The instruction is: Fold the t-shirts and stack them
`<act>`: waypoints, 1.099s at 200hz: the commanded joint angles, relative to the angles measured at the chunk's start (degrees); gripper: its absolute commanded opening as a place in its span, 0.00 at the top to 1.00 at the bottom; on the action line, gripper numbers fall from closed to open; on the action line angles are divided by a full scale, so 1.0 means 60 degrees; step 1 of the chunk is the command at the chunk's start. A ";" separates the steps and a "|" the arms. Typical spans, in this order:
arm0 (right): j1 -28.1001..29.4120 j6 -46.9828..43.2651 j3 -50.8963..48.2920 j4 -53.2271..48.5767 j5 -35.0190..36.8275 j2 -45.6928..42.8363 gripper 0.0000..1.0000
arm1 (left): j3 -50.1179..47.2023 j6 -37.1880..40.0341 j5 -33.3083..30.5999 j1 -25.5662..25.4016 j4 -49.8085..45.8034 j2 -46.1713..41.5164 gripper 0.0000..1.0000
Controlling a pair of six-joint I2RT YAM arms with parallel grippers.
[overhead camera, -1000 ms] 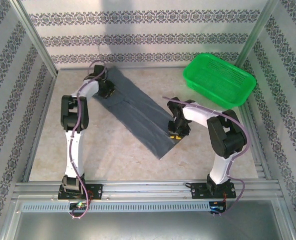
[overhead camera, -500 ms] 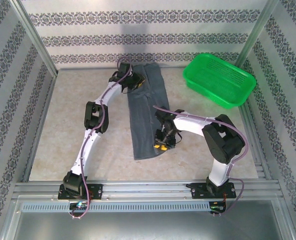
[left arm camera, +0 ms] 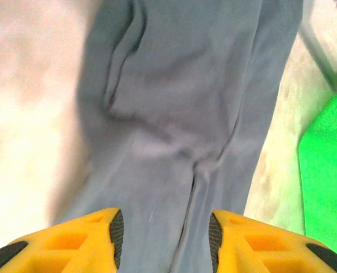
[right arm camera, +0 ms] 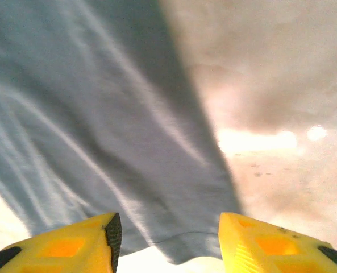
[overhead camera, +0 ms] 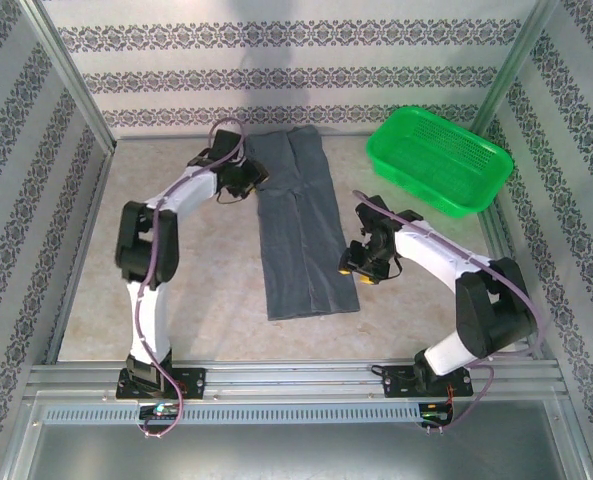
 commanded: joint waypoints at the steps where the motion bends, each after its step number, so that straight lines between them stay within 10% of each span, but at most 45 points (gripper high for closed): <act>1: 0.0018 -0.1074 -0.0233 -0.0543 0.0074 0.0618 0.48 | -0.2230 0.0033 0.0680 -0.0147 -0.0116 -0.1019 0.54; 77: 0.0487 -0.1445 -0.0393 -0.0659 -0.0598 0.1432 0.53 | -0.6596 -0.0159 0.2140 -0.1788 -0.1776 -0.4010 0.49; 137: 0.0926 -0.0875 -0.0740 -0.0236 -0.0971 0.1237 0.89 | -0.7380 -0.2052 0.2810 -0.3142 0.0527 -0.3272 0.48; 220: 0.1579 -0.1191 -0.0778 -0.0665 -0.1698 0.0860 0.99 | -0.8214 -0.1965 0.1664 -0.3361 -0.0476 -0.3601 1.00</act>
